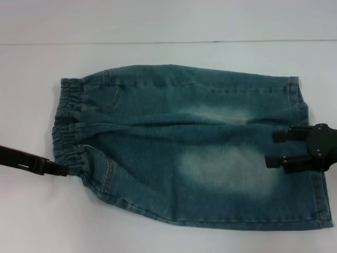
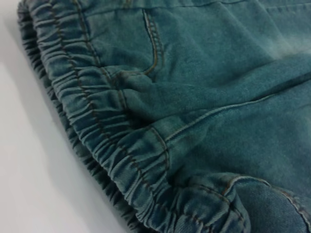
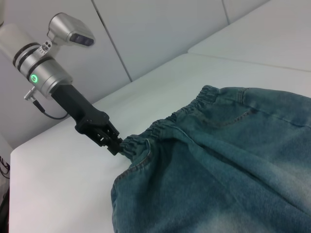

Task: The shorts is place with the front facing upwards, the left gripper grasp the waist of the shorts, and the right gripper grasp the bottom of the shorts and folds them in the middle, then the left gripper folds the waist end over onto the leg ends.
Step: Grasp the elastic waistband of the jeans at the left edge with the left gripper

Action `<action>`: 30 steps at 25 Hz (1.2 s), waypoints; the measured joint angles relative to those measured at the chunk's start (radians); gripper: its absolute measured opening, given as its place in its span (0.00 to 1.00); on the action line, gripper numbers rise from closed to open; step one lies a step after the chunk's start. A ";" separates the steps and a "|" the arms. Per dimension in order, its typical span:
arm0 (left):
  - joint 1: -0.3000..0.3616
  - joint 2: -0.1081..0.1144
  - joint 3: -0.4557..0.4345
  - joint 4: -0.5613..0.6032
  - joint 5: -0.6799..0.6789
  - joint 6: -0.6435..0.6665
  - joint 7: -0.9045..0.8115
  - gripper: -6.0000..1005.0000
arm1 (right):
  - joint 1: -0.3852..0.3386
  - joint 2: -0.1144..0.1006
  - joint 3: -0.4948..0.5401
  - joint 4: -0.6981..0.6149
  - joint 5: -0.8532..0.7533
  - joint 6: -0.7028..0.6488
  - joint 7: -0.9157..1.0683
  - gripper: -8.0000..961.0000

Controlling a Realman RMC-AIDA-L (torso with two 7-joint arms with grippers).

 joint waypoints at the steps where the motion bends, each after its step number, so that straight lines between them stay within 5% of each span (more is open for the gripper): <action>1: 0.000 0.002 0.000 0.000 0.000 -0.003 -0.006 0.30 | 0.000 0.000 0.000 0.000 0.000 0.001 0.000 0.95; 21: 0.002 -0.012 0.003 -0.002 -0.008 -0.068 -0.012 0.31 | 0.001 0.000 0.000 0.014 0.000 0.020 -0.002 0.95; 30: 0.006 -0.019 0.014 -0.001 -0.005 -0.072 -0.003 0.09 | -0.003 -0.001 0.000 0.015 0.000 0.024 -0.003 0.95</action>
